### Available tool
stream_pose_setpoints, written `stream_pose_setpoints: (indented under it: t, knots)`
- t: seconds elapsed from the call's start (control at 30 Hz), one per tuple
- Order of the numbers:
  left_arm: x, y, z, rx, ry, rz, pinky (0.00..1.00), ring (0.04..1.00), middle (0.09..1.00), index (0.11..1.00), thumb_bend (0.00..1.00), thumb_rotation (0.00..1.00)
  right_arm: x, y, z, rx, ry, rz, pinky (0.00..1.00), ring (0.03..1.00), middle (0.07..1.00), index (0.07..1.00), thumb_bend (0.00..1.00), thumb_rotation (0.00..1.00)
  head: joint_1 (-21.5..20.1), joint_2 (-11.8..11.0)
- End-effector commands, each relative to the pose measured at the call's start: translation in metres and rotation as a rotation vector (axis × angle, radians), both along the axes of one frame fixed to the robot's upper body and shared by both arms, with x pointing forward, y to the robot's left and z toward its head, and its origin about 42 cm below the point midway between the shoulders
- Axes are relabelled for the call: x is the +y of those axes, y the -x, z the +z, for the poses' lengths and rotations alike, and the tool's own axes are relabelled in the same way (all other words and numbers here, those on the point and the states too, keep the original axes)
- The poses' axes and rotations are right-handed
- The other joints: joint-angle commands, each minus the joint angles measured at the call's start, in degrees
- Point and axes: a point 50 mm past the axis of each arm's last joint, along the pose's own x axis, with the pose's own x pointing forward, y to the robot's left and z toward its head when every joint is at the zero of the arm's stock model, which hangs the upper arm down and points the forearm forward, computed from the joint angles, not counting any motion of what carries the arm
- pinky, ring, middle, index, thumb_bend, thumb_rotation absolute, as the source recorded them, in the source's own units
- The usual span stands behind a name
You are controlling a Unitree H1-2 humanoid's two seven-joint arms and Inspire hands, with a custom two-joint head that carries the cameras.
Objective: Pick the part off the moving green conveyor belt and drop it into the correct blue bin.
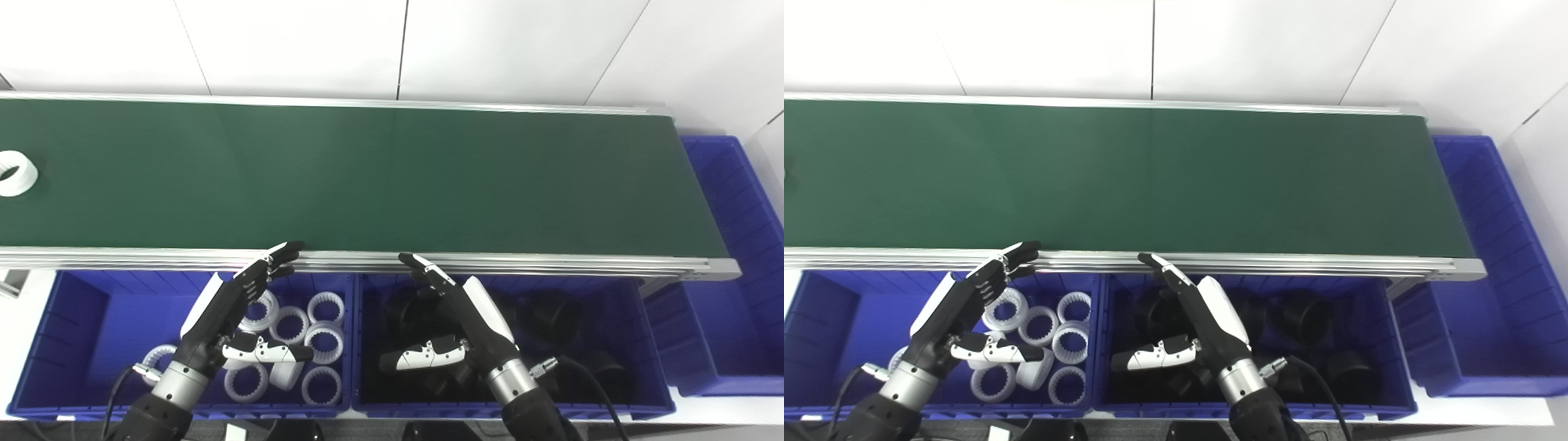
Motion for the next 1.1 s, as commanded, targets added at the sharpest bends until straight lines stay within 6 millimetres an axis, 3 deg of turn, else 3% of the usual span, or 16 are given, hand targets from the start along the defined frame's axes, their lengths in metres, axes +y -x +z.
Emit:
stream_pose_setpoints:
  t: [0.0,0.4,0.43,0.47,0.5,0.53,0.67,0.77,1.03,1.07]
  knots:
    - [0.001,-0.003,0.010,-0.054,0.001,-0.007,0.86,0.912,0.915,0.867,0.92,0.07,0.004,-0.005,0.010,-0.066,-0.030,0.012,0.76,0.866,0.904,0.891,0.94,0.29,0.1,0.0]
    - [0.000,-0.003,0.009,-0.044,0.005,-0.008,0.88,0.909,0.905,0.866,0.94,0.09,0.003,-0.005,0.009,-0.071,-0.043,0.019,0.75,0.838,0.875,0.894,0.94,0.26,1.7,-0.8]
    - [-0.001,-0.002,0.007,-0.045,0.005,-0.009,0.88,0.906,0.904,0.866,0.94,0.09,0.002,-0.005,0.007,-0.069,-0.043,0.019,0.75,0.837,0.874,0.894,0.93,0.26,5.8,-2.0]
    - [-0.002,-0.002,0.006,-0.045,0.005,-0.010,0.88,0.904,0.902,0.865,0.94,0.09,0.001,-0.004,0.006,-0.068,-0.043,0.020,0.75,0.837,0.874,0.894,0.93,0.26,5.8,-2.0]
    - [-0.005,-0.001,0.003,-0.045,0.005,-0.008,0.88,0.904,0.901,0.865,0.94,0.09,-0.002,-0.003,0.004,-0.063,-0.046,0.020,0.75,0.837,0.874,0.895,0.93,0.26,12.6,-4.2]
    - [-0.007,0.000,0.001,-0.045,0.004,-0.007,0.87,0.895,0.895,0.859,0.96,0.12,-0.005,-0.002,0.003,-0.059,-0.049,0.021,0.77,0.844,0.876,0.895,0.93,0.24,13.5,-4.6]
    - [-0.024,0.004,-0.009,-0.050,0.002,-0.006,0.88,0.892,0.885,0.845,0.97,0.13,-0.018,0.003,0.002,-0.055,-0.057,0.014,0.78,0.850,0.875,0.885,0.92,0.19,23.4,-10.0]
    - [-0.036,0.007,-0.013,-0.058,-0.004,-0.017,0.84,0.886,0.891,0.849,0.94,0.09,-0.024,0.003,0.001,-0.064,-0.064,0.017,0.77,0.846,0.865,0.877,0.93,0.10,24.6,-11.5]
    - [-0.041,0.008,-0.022,-0.078,-0.028,-0.013,0.87,0.900,0.903,0.858,0.93,0.14,-0.026,0.004,-0.003,-0.050,-0.045,0.020,0.76,0.851,0.868,0.870,0.93,0.06,23.4,-15.0]
    - [-0.042,0.007,-0.023,-0.075,-0.030,-0.012,0.87,0.901,0.904,0.858,0.94,0.15,-0.026,0.005,-0.004,-0.052,-0.043,0.020,0.76,0.850,0.868,0.869,0.93,0.06,23.1,-16.3]
